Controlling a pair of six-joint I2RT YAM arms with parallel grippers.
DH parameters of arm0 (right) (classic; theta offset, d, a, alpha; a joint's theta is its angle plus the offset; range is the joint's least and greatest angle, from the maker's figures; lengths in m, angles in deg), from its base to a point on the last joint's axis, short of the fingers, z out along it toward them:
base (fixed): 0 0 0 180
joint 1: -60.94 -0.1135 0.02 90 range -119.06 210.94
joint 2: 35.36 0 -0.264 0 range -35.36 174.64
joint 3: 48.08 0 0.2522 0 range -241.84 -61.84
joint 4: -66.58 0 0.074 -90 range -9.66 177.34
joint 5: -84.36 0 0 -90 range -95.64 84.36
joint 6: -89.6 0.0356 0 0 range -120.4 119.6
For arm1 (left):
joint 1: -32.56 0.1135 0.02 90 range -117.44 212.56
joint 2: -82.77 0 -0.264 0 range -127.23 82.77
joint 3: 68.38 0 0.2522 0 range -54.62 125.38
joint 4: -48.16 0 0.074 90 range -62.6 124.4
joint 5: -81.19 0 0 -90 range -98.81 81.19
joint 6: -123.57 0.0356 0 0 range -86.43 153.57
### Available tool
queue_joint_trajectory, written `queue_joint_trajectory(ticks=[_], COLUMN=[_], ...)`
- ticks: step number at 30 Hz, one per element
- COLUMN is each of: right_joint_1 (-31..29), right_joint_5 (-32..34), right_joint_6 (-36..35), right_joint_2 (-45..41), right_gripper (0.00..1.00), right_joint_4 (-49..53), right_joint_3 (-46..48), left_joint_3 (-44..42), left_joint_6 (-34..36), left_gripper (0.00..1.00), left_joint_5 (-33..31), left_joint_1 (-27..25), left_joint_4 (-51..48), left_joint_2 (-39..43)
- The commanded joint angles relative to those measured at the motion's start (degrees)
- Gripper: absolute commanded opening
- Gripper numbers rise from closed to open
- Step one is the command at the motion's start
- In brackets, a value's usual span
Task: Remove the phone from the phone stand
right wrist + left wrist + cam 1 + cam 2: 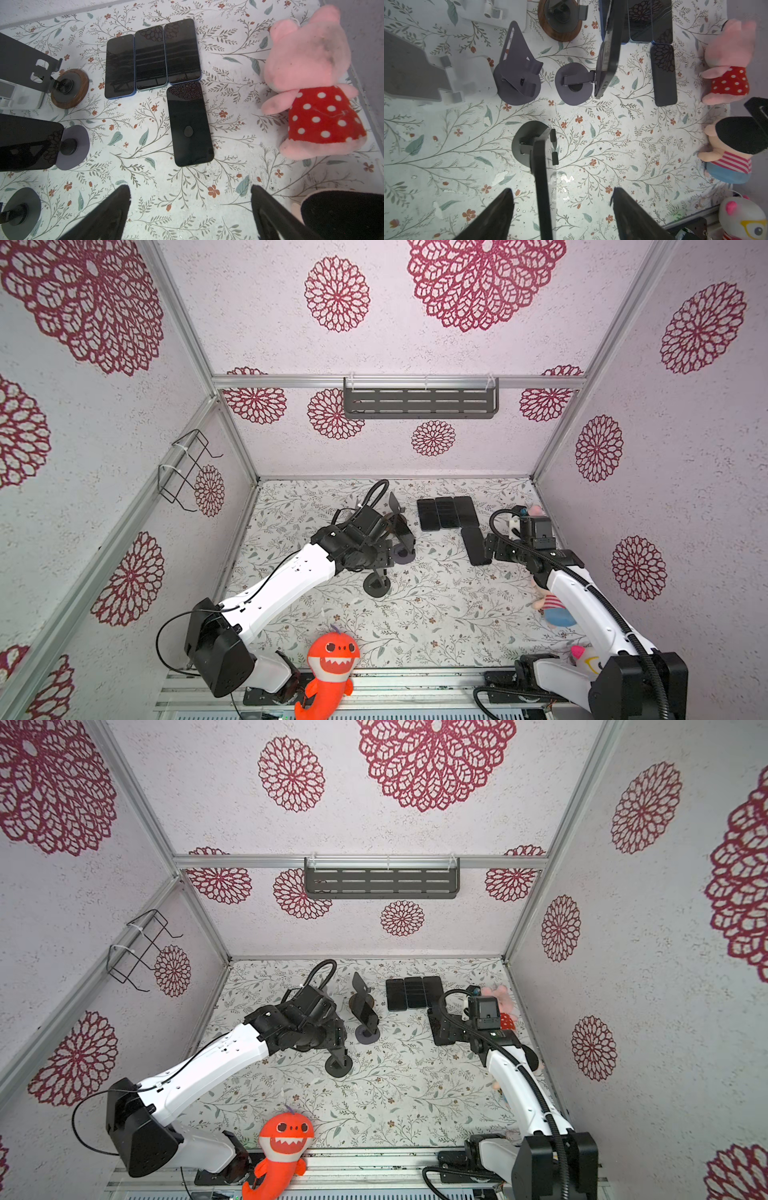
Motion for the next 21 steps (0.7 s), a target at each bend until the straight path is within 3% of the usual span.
queue_joint_trajectory(ticks=[1,11,21], right_joint_1=[-0.29,-0.26,-0.30], right_joint_5=[1.17,1.14,0.68], right_joint_6=[0.51,-0.74,-0.86], right_joint_2=[-2.38,-3.34,-2.76], right_gripper=[0.94,0.94,0.94], right_joint_4=[-2.08,-2.40,-3.17], right_joint_3=[0.70,2.74,3.43], left_joint_3=[-0.78,-2.67,-2.78], left_joint_6=[-1.10,-2.03,-2.72], left_gripper=[0.75,0.60,0.35], left_joint_5=[-1.53,1.13,0.99], left_joint_1=[-0.08,-0.02,0.62], left_joint_4=[0.87,3.50,2.51], left_joint_2=[-0.79,-1.63,-2.10])
